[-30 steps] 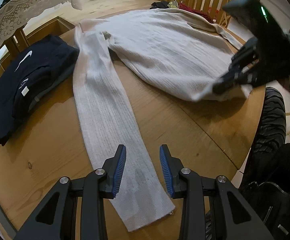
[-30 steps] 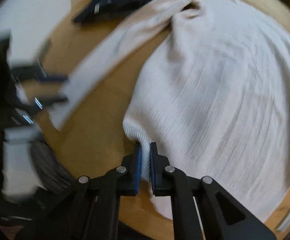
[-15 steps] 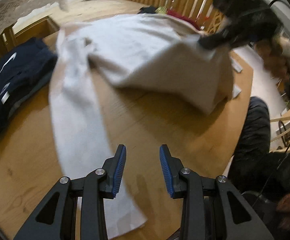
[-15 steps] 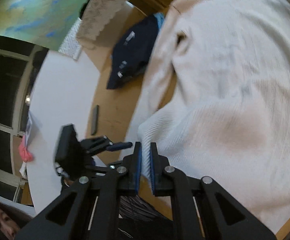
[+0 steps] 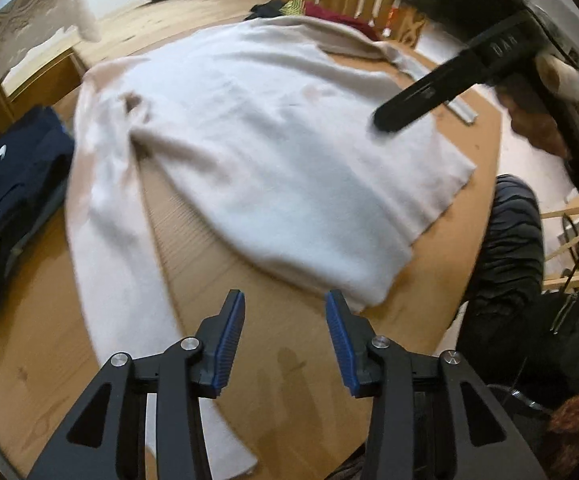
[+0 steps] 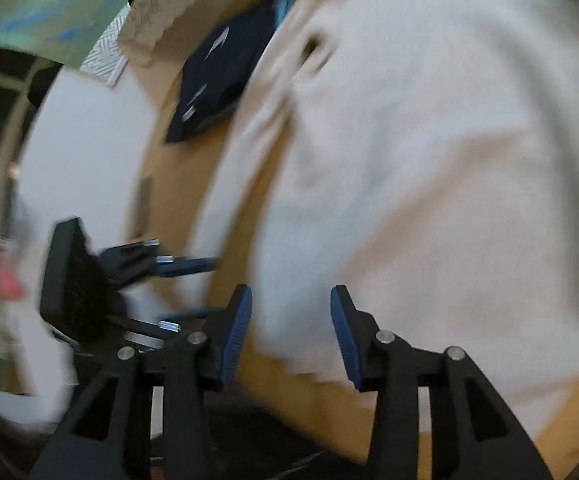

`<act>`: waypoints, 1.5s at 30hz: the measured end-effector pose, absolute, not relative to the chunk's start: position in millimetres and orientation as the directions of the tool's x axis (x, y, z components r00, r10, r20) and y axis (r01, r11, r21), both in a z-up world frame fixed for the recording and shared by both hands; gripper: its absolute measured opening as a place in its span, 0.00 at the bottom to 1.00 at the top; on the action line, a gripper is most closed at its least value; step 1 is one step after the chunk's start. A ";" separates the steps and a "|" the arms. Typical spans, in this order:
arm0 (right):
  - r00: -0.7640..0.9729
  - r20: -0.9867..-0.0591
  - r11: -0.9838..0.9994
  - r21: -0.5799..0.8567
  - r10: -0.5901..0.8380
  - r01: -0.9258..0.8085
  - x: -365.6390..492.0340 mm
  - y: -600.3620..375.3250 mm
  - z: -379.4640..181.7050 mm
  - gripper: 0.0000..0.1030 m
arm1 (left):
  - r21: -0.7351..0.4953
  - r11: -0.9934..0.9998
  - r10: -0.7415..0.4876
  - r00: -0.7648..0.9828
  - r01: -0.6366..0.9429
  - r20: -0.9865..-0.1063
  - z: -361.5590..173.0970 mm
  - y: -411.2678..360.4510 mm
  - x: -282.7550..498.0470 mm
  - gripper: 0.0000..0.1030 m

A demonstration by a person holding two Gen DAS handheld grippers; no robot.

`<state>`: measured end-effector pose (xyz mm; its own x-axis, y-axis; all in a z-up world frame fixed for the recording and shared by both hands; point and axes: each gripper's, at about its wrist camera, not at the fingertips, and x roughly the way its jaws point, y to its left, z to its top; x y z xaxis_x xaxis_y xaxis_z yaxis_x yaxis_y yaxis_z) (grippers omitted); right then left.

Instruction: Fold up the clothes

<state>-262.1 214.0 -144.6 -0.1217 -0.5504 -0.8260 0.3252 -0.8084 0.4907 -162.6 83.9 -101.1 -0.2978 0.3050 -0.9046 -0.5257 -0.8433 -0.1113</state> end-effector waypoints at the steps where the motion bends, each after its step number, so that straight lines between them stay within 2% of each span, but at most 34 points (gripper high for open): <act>1: -0.188 -0.869 -0.861 0.381 -0.458 0.336 -257.0 226.8 -145.1 0.39 | -0.109 -0.843 0.302 -0.295 -0.527 -0.907 -101.5 83.0 -163.6 0.39; 3: -0.220 -0.912 -0.910 0.270 -0.347 0.315 -250.7 248.5 -157.8 0.39 | -0.105 -0.839 0.299 -0.293 -0.534 -0.908 -102.1 86.9 -170.5 0.39; 7: -0.202 -0.948 -0.952 0.198 -0.247 0.234 -239.7 284.4 -183.6 0.39 | -0.085 -0.819 0.276 -0.261 -0.567 -0.925 -114.8 99.8 -179.9 0.39; 16: -0.258 -0.949 -0.960 0.114 -0.181 0.254 -197.4 298.1 -184.3 0.40 | -0.071 -0.759 0.243 -0.180 -0.647 -0.953 -134.8 134.0 -151.4 0.39; 20: -0.252 -0.958 -0.959 0.062 -0.135 0.277 -183.8 297.3 -190.4 0.44 | -0.054 -0.742 0.235 -0.184 -0.668 -0.955 -139.6 149.6 -145.8 0.51; 28: -0.260 -0.957 -0.962 0.057 -0.129 0.267 -185.3 294.3 -196.4 0.46 | 0.038 -0.768 0.163 -0.252 -0.640 -0.954 -143.1 160.4 -167.6 0.53; 29: -0.264 -0.955 -0.961 0.057 -0.131 0.271 -185.7 293.4 -196.6 0.46 | 0.049 -0.765 0.158 -0.261 -0.642 -0.952 -142.7 161.1 -170.0 0.51; 32: -0.286 -0.946 -0.956 0.068 -0.152 0.286 -186.4 291.4 -196.9 0.46 | 0.011 -0.765 0.194 -0.246 -0.644 -0.950 -138.8 160.5 -177.6 0.33; 33: -0.294 -0.940 -0.952 0.082 -0.171 0.294 -186.4 291.1 -196.8 0.44 | 0.001 -0.764 0.205 -0.243 -0.646 -0.948 -136.5 159.9 -179.5 0.30; 34: -0.297 -0.936 -0.949 0.094 -0.187 0.301 -186.5 290.8 -196.4 0.38 | -0.009 -0.762 0.216 -0.240 -0.647 -0.946 -134.2 159.4 -181.4 0.29; 35: -0.292 -0.935 -0.946 0.110 -0.203 0.306 -187.7 290.6 -196.2 0.21 | -0.009 -0.757 0.217 -0.239 -0.654 -0.946 -131.8 159.2 -182.3 0.24; 36: -0.281 -0.934 -0.942 0.129 -0.220 0.309 -189.6 290.7 -195.9 0.16 | -0.003 -0.754 0.213 -0.241 -0.657 -0.947 -129.9 159.0 -182.6 0.18; 39: -0.263 -0.926 -0.934 0.187 -0.271 0.304 -192.5 293.7 -192.1 0.10 | 0.051 -0.737 0.178 -0.266 -0.674 -0.947 -122.5 160.1 -180.0 0.13; 45: -0.352 -0.893 -0.941 0.184 -0.281 0.283 -189.0 307.6 -154.7 0.07 | 0.238 -0.733 0.030 -0.380 -0.637 -0.925 -106.8 144.2 -193.9 0.11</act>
<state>-189.0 307.6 -154.7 -0.3524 -0.2808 -0.8927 0.2834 -0.9412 0.1842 -193.9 144.2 -106.8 -0.3800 0.0296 -0.9245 -0.6371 -0.7330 0.2384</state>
